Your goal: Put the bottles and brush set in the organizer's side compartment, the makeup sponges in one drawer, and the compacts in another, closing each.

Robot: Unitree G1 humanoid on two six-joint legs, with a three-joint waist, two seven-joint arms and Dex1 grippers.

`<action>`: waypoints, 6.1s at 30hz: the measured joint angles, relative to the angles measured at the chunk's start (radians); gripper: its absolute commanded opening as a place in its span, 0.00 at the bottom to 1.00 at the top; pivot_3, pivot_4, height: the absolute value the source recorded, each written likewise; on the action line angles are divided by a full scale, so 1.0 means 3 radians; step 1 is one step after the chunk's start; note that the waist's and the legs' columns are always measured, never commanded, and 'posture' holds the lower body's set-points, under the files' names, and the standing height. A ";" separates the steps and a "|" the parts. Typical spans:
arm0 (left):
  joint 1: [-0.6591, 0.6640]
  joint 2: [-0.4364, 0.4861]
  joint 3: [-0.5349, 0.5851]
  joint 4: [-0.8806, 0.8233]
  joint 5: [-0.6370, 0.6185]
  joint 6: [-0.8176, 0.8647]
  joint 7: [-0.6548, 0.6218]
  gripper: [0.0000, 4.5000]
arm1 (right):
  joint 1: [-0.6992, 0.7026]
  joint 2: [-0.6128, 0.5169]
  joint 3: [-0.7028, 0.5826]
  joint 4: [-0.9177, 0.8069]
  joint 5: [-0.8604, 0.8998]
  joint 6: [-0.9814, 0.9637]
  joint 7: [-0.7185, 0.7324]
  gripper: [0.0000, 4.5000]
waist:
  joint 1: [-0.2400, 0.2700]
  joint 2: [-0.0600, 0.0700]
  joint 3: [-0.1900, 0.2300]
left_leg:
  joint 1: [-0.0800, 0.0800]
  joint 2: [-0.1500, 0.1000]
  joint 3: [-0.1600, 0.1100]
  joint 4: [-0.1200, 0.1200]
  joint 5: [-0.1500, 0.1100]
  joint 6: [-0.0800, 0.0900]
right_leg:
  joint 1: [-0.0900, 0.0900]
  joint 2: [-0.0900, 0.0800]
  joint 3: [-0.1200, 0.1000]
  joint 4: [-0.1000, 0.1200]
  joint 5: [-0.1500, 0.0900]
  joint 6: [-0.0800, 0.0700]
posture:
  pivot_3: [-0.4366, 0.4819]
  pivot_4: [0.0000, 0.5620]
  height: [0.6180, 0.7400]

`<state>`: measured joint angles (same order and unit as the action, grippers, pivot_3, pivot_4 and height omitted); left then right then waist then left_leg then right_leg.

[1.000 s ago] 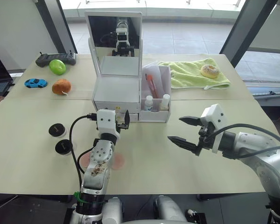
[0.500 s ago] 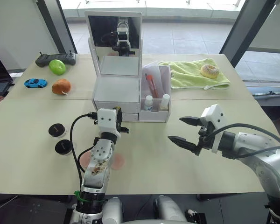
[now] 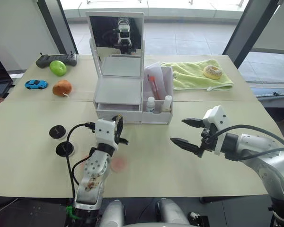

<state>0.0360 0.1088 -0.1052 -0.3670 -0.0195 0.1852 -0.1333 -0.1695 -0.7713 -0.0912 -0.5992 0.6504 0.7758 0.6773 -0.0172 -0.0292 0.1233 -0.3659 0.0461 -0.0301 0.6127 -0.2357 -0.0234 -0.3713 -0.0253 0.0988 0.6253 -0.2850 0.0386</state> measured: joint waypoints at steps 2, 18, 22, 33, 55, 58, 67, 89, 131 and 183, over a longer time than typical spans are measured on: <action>0.0176 0.0066 0.0000 -0.0147 -0.0035 -0.0022 -0.0066 0.12 | -0.0002 -0.0001 0.0000 0.0001 0.0000 0.0000 0.0004 1.00 | 0.0001 0.0000 0.0000 | -0.0001 0.0000 0.0001 0.0000 0.0000 0.0000 | 0.0000 -0.0001 0.0000 -0.0001 0.0000 0.0000 | 0.48 0.27 1.00; 0.0599 0.0185 -0.0010 -0.0571 -0.0072 0.0054 -0.0120 0.12 | -0.0076 -0.0001 0.0011 0.0085 -0.0006 0.0000 0.0085 1.00 | 0.0000 0.0002 0.0002 | -0.0001 0.0000 0.0001 0.0000 0.0000 0.0000 | -0.0001 -0.0001 0.0000 -0.0003 -0.0001 0.0001 | 0.48 0.27 1.00; 0.0620 0.0190 -0.0010 -0.0592 -0.0071 0.0059 -0.0119 0.12 | -0.0076 -0.0001 0.0011 0.0085 -0.0005 0.0000 0.0093 1.00 | -0.0002 0.0002 0.0002 | -0.0001 0.0001 0.0001 0.0000 0.0000 0.0000 | -0.0001 -0.0001 0.0000 -0.0003 -0.0001 0.0001 | 0.48 0.27 1.00; 0.0684 0.0265 0.0054 -0.0725 -0.0185 0.0135 -0.0224 0.96 | -0.0072 0.0006 0.0007 0.0084 0.0003 0.0000 0.0083 1.00 | -0.0015 0.0002 0.0003 | -0.0001 0.0002 0.0001 -0.0001 0.0000 0.0000 | -0.0002 0.0000 0.0000 -0.0003 -0.0001 0.0001 | 0.48 0.27 1.00; -0.0167 0.3196 0.2140 0.2663 -0.1541 0.0311 -0.3134 1.00 | 0.2127 0.0343 -0.2700 -0.0408 0.0839 0.0044 0.0000 1.00 | -0.0027 -0.0010 0.0027 | 0.0024 0.0011 0.0020 -0.0024 -0.0002 -0.0003 | -0.0043 -0.0007 -0.0002 0.0001 -0.0022 -0.0033 | 0.48 0.27 1.00; -0.0428 0.3212 0.2020 0.3189 -0.1359 0.0083 -0.3194 1.00 | 0.2374 0.0463 -0.2931 -0.0276 0.0850 -0.0054 0.0110 1.00 | -0.0024 -0.0009 0.0027 | 0.0025 0.0013 0.0021 -0.0027 -0.0002 -0.0003 | -0.0043 -0.0008 -0.0002 0.0001 -0.0022 -0.0034 | 0.48 0.27 1.00; -0.0835 0.3442 0.1827 0.4141 -0.1067 -0.0402 -0.3569 1.00 | 0.2873 0.0677 -0.3387 0.0170 0.0880 -0.0379 0.0381 1.00 | -0.0044 -0.0018 0.0025 | 0.0025 0.0020 0.0027 -0.0043 -0.0002 -0.0003 | -0.0048 -0.0012 -0.0004 0.0007 -0.0023 -0.0038 | 0.48 0.27 1.00; 0.0557 0.2344 0.1498 0.0480 -0.1788 0.0865 -0.3269 1.00 | 0.0974 -0.0225 -0.0926 -0.0626 0.1061 -0.0031 -0.0429 1.00 | -0.0070 -0.0026 0.0010 | 0.0003 0.0018 0.0053 -0.0024 -0.0001 -0.0002 | -0.0040 -0.0032 -0.0007 0.0017 -0.0008 -0.0009 | 0.48 0.27 1.00; 0.0735 0.1880 0.0119 -0.0956 -0.0779 0.1542 -0.1394 1.00 | -0.0336 -0.0295 0.0082 -0.0459 0.0990 0.0328 -0.0413 1.00 | -0.0006 -0.0005 0.0000 | -0.0005 0.0013 0.0026 -0.0002 -0.0001 -0.0001 | -0.0039 -0.0012 -0.0002 0.0009 0.0001 -0.0004 | 0.48 0.27 1.00; -0.2499 0.3211 0.0449 0.1257 -0.1591 0.1386 -0.3714 0.66 | -0.0574 0.0077 0.0294 -0.0382 0.0653 0.0285 -0.0534 1.00 | -0.0008 -0.0004 0.0007 | -0.0012 0.0008 0.0016 0.0003 0.0001 0.0001 | -0.0045 0.0002 0.0000 0.0012 0.0001 -0.0007 | 0.48 0.27 1.00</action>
<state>-0.7139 1.0723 0.0295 0.0101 -0.4967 0.6010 -1.2474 -0.3418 -0.7482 -0.0031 -0.7138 0.8464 0.8614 0.5172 -0.0195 -0.0304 0.1253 -0.3696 0.0484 -0.0254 0.6136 -0.2355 -0.0231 -0.3848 -0.0248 0.0987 0.6289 -0.2847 0.0364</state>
